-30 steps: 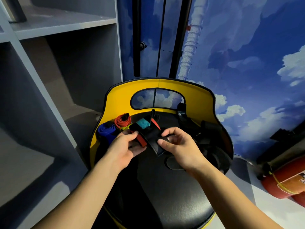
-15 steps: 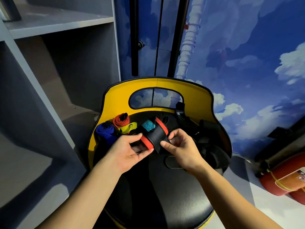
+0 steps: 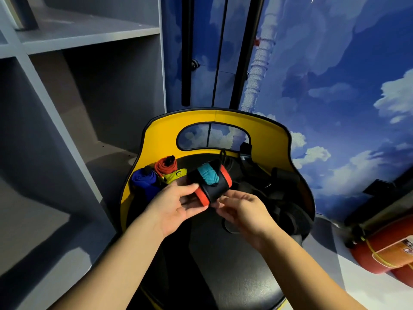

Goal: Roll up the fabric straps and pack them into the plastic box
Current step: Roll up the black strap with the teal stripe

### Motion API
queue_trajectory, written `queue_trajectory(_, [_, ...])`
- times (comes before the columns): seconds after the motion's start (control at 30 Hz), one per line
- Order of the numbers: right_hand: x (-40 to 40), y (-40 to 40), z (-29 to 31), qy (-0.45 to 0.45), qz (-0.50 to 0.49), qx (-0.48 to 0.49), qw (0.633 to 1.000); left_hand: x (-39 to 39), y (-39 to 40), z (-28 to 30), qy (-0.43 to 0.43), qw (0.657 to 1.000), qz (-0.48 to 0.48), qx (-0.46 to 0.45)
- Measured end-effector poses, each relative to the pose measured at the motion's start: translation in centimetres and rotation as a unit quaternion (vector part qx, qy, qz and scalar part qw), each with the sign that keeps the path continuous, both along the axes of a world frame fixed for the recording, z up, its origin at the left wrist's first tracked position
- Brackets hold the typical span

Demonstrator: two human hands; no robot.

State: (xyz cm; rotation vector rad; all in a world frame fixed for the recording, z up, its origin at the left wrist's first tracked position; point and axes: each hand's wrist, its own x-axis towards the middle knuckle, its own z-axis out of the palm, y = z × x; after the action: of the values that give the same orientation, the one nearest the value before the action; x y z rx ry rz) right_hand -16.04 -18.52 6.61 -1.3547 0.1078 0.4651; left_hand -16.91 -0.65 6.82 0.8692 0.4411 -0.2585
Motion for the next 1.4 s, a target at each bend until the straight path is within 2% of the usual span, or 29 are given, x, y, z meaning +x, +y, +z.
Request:
queue_trajectory(0.1, [0.2,-0.8,1.4,0.113,0.032,0.116,0.986,0.0,0.4,-0.2,-0.045,0.994,-0.025,0.097])
queue_trajectory(0.23, [0.3,-0.9,1.3,0.139,0.066,0.058,0.986,-0.7,0.0,0.1,-0.084,0.969,-0.070,0.221])
queue_trajectory(0.37, [0.1,-0.5,1.0,0.125,0.046,0.037,0.990,-1.4,-0.8,0.4,-0.126,0.949,-0.100,0.270])
queue_trajectory(0.5, [-0.6,0.0,1.1,0.075,0.010,0.117,0.990,-1.6,-0.5,0.3,-0.141,0.949,-0.109,0.261])
queue_trajectory(0.57, [-0.7,0.3,0.6,0.044,-0.007,0.133,0.990,-1.4,-0.5,0.1,-0.117,0.971,-0.083,0.193])
queue_trajectory(0.63, [-0.7,0.5,0.4,0.016,-0.018,0.128,0.991,-1.1,-0.5,0.1,-0.080,0.991,-0.063,0.089])
queue_trajectory(0.7, [-0.8,0.5,0.3,-0.014,-0.014,0.103,0.995,-0.9,-0.3,0.1,-0.056,0.995,-0.067,0.045])
queue_trajectory(0.87, [-0.7,-0.3,-0.1,-0.031,0.039,0.045,0.998,-1.1,0.0,-0.3,-0.071,0.993,-0.073,0.064])
queue_trajectory(1.03, [0.6,-1.4,0.8,-0.004,0.094,0.083,0.992,-1.2,0.6,-0.2,-0.118,0.980,-0.117,0.110])
queue_trajectory(1.17, [2.4,-2.7,0.8,-0.006,0.014,0.065,0.998,-1.5,0.6,-0.8,-0.117,0.969,-0.149,0.159])
queue_trajectory(1.27, [3.0,-2.9,0.4,-0.058,-0.046,0.009,0.997,-1.7,0.1,-1.6,-0.098,0.961,-0.178,0.188])
queue_trajectory(1.4, [2.7,-1.6,0.7,-0.125,-0.063,-0.028,0.990,-1.7,-0.3,-2.8,-0.069,0.961,-0.174,0.204])
